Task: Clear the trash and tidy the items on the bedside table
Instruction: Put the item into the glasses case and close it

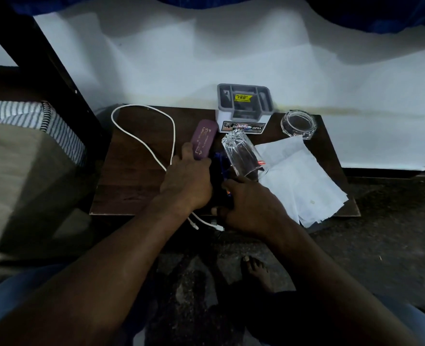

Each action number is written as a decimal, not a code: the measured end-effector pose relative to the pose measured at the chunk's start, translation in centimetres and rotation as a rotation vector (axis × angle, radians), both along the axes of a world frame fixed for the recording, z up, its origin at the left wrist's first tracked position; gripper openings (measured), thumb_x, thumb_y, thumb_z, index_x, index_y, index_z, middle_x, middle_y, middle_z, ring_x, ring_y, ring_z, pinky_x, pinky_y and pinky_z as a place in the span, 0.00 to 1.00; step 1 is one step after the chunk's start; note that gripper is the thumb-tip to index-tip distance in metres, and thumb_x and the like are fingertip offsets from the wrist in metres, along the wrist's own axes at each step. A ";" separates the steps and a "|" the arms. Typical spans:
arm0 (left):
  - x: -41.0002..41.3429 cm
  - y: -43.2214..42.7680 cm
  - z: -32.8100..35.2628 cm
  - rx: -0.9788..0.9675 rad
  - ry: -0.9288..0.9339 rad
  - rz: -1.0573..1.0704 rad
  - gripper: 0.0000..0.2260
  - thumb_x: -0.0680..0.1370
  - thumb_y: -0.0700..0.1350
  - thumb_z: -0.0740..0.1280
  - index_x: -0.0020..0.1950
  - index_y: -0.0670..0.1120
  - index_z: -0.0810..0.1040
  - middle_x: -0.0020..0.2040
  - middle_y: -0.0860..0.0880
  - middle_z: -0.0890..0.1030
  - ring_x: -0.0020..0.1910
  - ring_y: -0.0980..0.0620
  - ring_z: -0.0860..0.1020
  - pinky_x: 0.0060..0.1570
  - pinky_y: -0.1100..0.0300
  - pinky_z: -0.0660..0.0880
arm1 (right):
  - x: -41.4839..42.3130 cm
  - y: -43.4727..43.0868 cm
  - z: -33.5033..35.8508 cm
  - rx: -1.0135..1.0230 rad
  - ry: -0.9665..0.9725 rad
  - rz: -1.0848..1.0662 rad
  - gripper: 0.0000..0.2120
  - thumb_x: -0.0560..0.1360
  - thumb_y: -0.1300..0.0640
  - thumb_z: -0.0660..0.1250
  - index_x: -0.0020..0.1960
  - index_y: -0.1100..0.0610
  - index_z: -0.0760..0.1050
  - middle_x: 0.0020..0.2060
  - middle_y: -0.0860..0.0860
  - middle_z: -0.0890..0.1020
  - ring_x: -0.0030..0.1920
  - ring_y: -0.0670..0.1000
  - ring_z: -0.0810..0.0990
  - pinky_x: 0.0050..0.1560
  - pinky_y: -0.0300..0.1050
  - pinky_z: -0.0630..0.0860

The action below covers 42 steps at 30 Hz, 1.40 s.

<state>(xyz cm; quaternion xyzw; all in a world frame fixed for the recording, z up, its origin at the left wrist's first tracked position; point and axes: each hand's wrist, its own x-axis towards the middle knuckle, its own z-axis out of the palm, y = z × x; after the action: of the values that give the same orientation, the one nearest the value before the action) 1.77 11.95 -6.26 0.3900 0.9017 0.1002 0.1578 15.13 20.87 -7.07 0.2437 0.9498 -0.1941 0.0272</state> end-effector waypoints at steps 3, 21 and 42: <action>-0.1 -0.4 0.0 0.042 0.005 0.020 0.20 0.76 0.47 0.71 0.68 0.55 0.77 0.74 0.42 0.59 0.64 0.34 0.71 0.67 0.45 0.72 | 0.1 -0.1 0.0 0.001 0.013 0.000 0.25 0.71 0.39 0.72 0.65 0.48 0.77 0.63 0.49 0.79 0.58 0.58 0.82 0.49 0.49 0.75; -3.3 -2.2 0.7 0.574 -0.078 0.188 0.05 0.80 0.48 0.70 0.51 0.51 0.75 0.48 0.47 0.79 0.48 0.46 0.77 0.46 0.55 0.71 | -2.1 -0.3 1.9 -0.054 0.291 -0.267 0.13 0.72 0.40 0.74 0.52 0.45 0.82 0.46 0.43 0.86 0.48 0.48 0.83 0.46 0.43 0.75; -3.2 -3.1 3.6 1.131 -0.694 0.277 0.11 0.71 0.41 0.70 0.51 0.50 0.74 0.54 0.40 0.81 0.52 0.51 0.77 0.57 0.50 0.75 | -4.4 -0.1 5.1 -1.266 0.742 -0.587 0.15 0.78 0.56 0.73 0.62 0.51 0.74 0.56 0.59 0.86 0.45 0.58 0.88 0.42 0.43 0.83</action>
<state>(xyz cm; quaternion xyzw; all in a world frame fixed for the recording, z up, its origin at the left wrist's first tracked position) -1.45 8.88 -2.68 0.2387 0.6491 0.6953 0.1955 10.75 20.81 -1.98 0.3418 0.5028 -0.7656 -0.2105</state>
